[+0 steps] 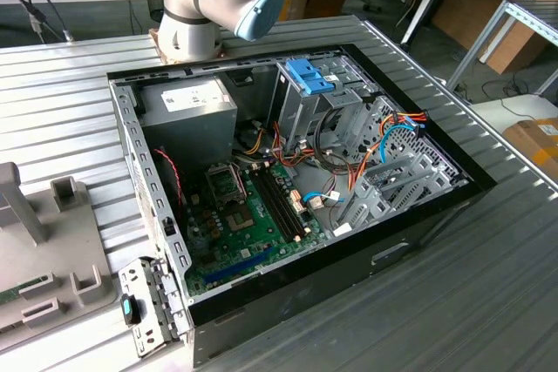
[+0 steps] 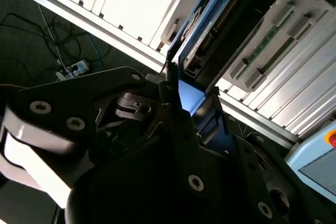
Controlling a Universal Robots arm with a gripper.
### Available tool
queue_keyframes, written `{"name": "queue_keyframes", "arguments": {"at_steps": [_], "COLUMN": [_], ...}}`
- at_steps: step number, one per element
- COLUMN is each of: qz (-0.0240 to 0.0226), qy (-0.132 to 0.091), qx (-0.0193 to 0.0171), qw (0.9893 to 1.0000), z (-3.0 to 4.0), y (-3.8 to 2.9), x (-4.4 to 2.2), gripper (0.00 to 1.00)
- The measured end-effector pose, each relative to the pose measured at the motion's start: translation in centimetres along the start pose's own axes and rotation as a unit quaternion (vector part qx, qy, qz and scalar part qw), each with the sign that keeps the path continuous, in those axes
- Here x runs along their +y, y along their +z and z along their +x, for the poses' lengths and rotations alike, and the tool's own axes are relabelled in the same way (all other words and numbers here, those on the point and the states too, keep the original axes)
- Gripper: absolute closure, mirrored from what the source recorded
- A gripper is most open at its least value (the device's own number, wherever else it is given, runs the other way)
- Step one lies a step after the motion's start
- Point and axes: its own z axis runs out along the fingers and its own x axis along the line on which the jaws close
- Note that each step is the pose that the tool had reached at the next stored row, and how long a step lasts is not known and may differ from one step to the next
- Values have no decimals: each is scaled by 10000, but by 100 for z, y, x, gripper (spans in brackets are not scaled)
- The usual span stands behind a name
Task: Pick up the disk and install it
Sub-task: 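Pick up the disk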
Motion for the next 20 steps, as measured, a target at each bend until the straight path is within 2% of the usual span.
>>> {"name": "queue_keyframes", "arguments": {"at_steps": [3,7,10,11,16,20], "qz": [0,-1,-1,0,-1,0], "qy": [0,0,0,0,0,0], "qx": [0,0,0,0,0,0], "qw": [10000,10000,10000,10000,10000,10000], "z": [0,-4,-9,-12,-20,-29], "y": [-2,-64,-153,-206,-338,-491], "x": [0,1,2,3,5,7], "gripper": [64,64,64,64,64,64]}}
